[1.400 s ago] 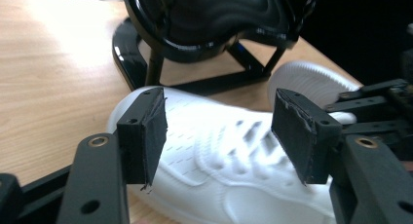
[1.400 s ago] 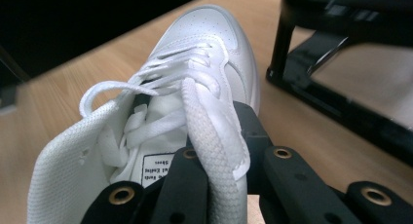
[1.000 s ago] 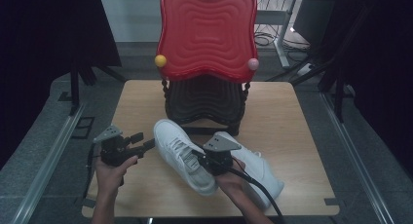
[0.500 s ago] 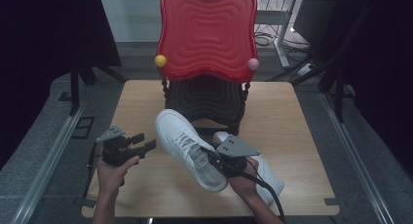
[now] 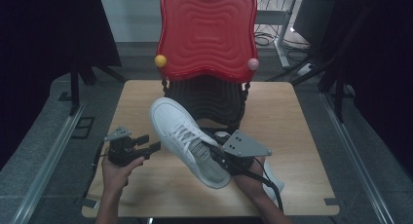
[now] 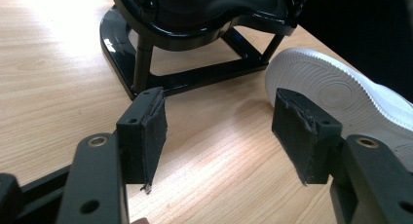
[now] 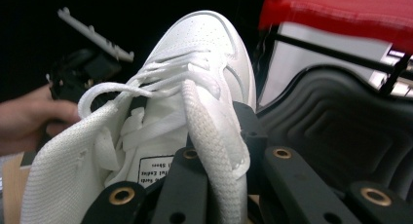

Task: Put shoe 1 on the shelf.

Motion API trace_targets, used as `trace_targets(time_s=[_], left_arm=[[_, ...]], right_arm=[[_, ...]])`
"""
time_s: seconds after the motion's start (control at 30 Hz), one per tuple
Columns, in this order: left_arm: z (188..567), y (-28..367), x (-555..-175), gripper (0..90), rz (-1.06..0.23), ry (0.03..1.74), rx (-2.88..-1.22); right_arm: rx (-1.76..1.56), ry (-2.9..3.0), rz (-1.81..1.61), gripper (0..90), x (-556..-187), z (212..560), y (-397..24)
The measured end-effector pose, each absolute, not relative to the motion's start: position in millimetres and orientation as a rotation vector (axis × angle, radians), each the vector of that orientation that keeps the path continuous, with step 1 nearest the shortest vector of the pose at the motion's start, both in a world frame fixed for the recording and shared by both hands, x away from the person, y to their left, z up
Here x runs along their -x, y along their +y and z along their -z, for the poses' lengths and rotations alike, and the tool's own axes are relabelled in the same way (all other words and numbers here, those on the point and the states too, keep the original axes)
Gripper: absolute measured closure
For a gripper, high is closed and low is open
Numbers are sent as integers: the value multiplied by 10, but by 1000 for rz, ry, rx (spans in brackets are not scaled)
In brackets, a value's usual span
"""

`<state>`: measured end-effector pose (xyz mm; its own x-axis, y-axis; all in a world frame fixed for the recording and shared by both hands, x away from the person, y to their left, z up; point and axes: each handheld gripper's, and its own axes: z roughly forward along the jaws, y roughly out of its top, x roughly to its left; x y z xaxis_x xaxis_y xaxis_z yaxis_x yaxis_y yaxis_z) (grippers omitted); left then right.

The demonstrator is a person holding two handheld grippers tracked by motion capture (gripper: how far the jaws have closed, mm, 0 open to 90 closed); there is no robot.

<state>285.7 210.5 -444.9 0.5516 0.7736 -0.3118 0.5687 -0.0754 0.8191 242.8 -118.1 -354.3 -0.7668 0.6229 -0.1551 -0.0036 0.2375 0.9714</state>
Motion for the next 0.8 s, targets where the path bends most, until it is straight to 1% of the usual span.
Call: trace_targets(time_s=[0.07, 0.33, 0.8], left_arm=[[4453, 2101, -2860, 375, -248, 1119, -1760], [4487, 2051, -2881, 375, -235, 1118, -1775], [4527, 1989, -2901, 375, -216, 1121, -1793]], right_arm=[[-560, 1984, -1574, 851, -2425, 3509, -1187], [-525, 1885, -1637, 851, -2433, 3173, -1249], [-507, 1816, -1722, 851, -2599, 2874, -1232]])
